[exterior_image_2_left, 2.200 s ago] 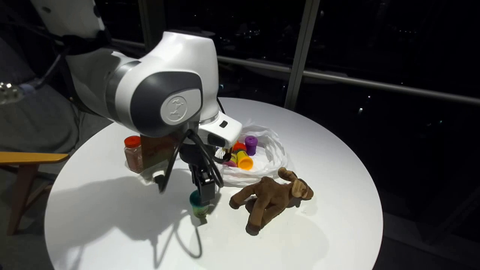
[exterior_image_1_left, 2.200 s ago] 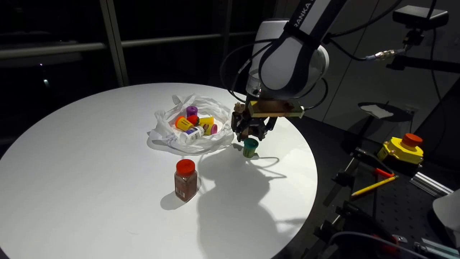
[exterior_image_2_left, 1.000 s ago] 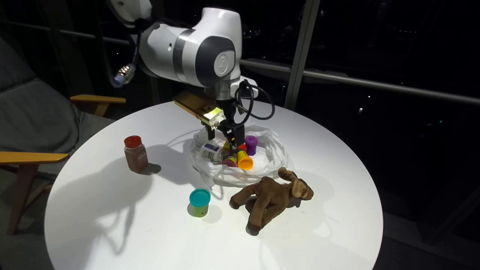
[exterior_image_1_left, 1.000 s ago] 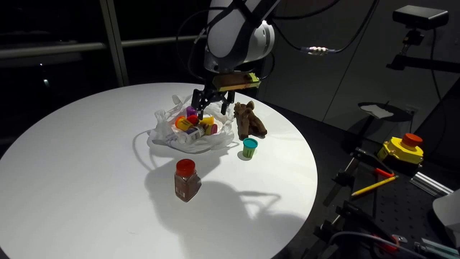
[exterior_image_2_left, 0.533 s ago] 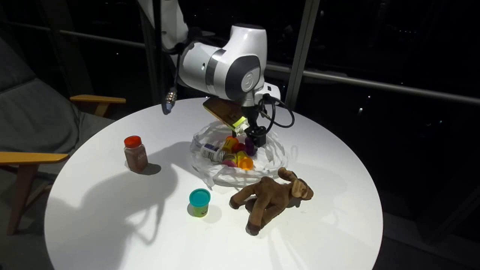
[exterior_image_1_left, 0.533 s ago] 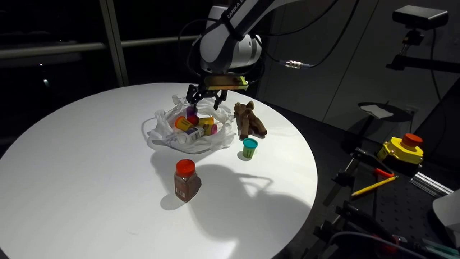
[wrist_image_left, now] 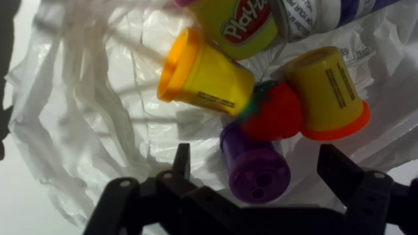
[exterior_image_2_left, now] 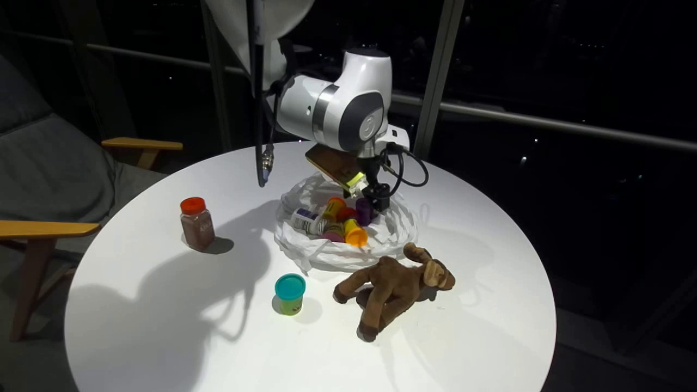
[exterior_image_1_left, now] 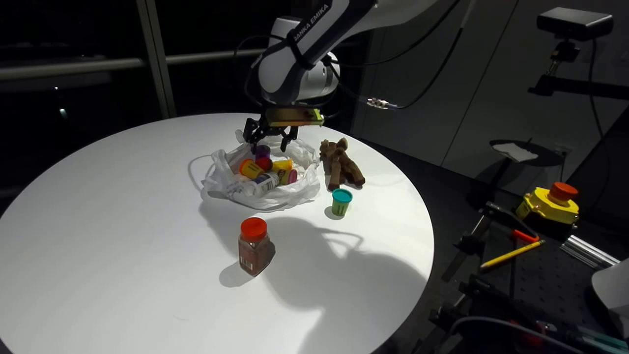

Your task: Remove the objects in the plastic and put them on the table

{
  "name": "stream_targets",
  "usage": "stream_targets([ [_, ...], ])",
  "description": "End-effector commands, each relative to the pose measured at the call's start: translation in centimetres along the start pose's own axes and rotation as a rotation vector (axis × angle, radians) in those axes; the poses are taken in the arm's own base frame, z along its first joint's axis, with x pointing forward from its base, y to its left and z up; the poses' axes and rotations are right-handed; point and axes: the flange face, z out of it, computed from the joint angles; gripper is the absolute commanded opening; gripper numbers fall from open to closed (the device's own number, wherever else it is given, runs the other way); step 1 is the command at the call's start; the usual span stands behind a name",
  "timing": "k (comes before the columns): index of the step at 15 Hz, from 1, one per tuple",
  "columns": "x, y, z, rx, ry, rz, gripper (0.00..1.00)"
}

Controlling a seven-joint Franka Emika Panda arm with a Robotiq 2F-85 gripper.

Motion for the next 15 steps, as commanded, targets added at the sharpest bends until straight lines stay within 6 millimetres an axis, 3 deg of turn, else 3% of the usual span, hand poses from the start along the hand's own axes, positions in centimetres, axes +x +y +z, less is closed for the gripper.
stream_targets([
  [1,1.7,-1.0,0.6,0.003,0.009,0.015,1.00],
  [4,2.4,-1.3,0.8,0.001,0.016,0.017,1.00],
  [5,2.5,-1.2,1.0,-0.004,0.014,0.019,0.75],
  [7,2.8,-1.2,1.1,-0.011,0.011,0.023,0.67],
  [12,3.3,-0.4,1.3,-0.028,0.004,0.038,0.27],
  [15,3.7,-0.4,0.7,-0.035,0.007,0.048,0.25],
])
